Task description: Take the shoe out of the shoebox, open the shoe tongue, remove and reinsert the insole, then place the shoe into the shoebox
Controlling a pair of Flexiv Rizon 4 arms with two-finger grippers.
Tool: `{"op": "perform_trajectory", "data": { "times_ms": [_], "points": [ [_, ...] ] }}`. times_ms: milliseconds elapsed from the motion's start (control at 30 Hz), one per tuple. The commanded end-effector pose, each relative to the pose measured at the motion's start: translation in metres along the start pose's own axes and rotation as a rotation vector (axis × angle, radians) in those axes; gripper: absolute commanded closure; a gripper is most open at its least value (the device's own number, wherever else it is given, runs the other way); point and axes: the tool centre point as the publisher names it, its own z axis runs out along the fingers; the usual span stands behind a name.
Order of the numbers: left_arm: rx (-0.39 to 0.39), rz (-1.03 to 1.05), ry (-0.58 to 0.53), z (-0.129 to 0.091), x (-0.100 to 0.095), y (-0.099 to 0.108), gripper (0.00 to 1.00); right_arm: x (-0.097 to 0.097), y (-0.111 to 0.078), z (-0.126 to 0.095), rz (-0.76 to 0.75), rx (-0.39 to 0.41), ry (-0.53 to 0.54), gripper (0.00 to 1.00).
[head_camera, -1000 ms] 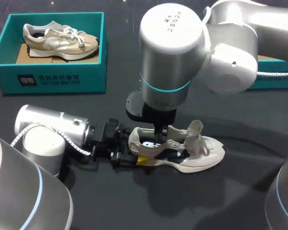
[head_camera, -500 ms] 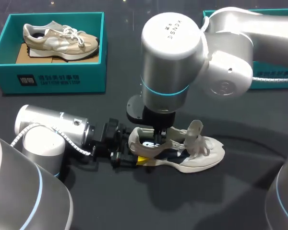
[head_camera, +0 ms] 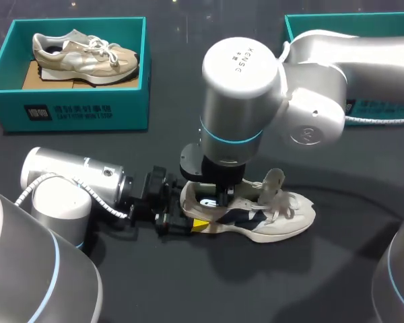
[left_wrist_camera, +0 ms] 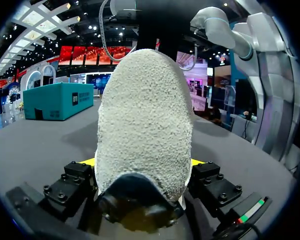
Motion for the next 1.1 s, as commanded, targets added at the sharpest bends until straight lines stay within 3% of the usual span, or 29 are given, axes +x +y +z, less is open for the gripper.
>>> {"op": "perform_trajectory", "data": {
  "times_ms": [33, 333, 567, 600, 667, 700, 1100],
  "points": [
    [-0.003, 0.000, 0.002, 0.000, 0.000, 0.001, 1.00, -0.002, -0.004, 0.013, 0.000, -0.010, 0.009, 1.00],
    [-0.003, 0.000, 0.002, 0.000, 0.000, 0.001, 1.00, -0.004, -0.029, 0.028, 0.038, -0.026, 0.006, 1.00],
    [-0.003, 0.000, 0.002, 0.000, 0.000, 0.001, 1.00, -0.005, -0.039, 0.031, 0.061, -0.020, -0.009, 1.00],
    [-0.003, 0.000, 0.002, 0.000, 0.000, 0.001, 1.00, -0.005, -0.039, 0.031, 0.062, -0.018, -0.010, 0.96],
    [-0.003, 0.000, 0.002, 0.000, 0.000, 0.001, 1.00, -0.005, -0.041, 0.032, 0.060, -0.020, -0.014, 0.72],
    [-0.003, 0.000, 0.002, 0.000, 0.000, 0.001, 1.00, -0.006, -0.041, 0.034, 0.060, -0.019, -0.014, 0.65],
    [-0.003, 0.000, 0.002, 0.000, 0.000, 0.001, 1.00, -0.014, -0.046, 0.056, 0.060, -0.004, 0.052, 0.56]
  ]
}}
